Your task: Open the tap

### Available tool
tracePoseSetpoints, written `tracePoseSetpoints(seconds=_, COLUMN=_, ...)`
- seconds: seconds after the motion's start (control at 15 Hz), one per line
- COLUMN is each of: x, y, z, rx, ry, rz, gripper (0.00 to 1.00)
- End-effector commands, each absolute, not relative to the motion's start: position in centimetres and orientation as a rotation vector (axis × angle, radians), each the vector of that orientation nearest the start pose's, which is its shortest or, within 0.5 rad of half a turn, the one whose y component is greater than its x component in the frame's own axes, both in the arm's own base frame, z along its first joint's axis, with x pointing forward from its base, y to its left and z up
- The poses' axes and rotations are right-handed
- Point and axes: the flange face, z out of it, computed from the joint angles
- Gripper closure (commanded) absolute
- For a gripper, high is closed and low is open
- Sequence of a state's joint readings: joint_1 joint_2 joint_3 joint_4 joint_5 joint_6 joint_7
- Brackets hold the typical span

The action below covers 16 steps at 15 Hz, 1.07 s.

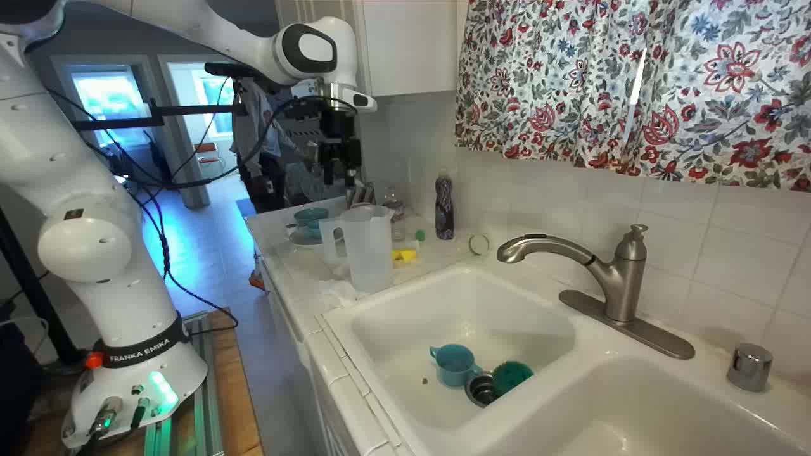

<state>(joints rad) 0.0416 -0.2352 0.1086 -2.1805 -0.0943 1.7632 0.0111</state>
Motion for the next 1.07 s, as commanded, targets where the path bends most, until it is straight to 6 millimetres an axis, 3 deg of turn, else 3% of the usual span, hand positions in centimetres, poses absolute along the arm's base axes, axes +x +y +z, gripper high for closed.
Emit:
tracePoseSetpoints(seconds=0.0, x=45.7, y=6.3, z=47.5, rx=-3.249, ry=-0.261, rz=0.286, gripper=0.00)
tracePoseSetpoints(seconds=0.33, x=45.7, y=6.3, z=47.5, rx=-3.249, ry=-0.261, rz=0.286, gripper=0.00)
tracePoseSetpoints(seconds=0.47, x=47.0, y=3.2, z=48.5, rx=-3.162, ry=-0.137, rz=0.188, gripper=0.00)
tracePoseSetpoints(seconds=0.8, x=47.9, y=-9.9, z=52.0, rx=-3.027, ry=0.230, rz=0.031, gripper=0.00)
tracePoseSetpoints(seconds=1.0, x=48.3, y=-16.4, z=53.3, rx=-2.911, ry=0.445, rz=-0.065, gripper=0.00)
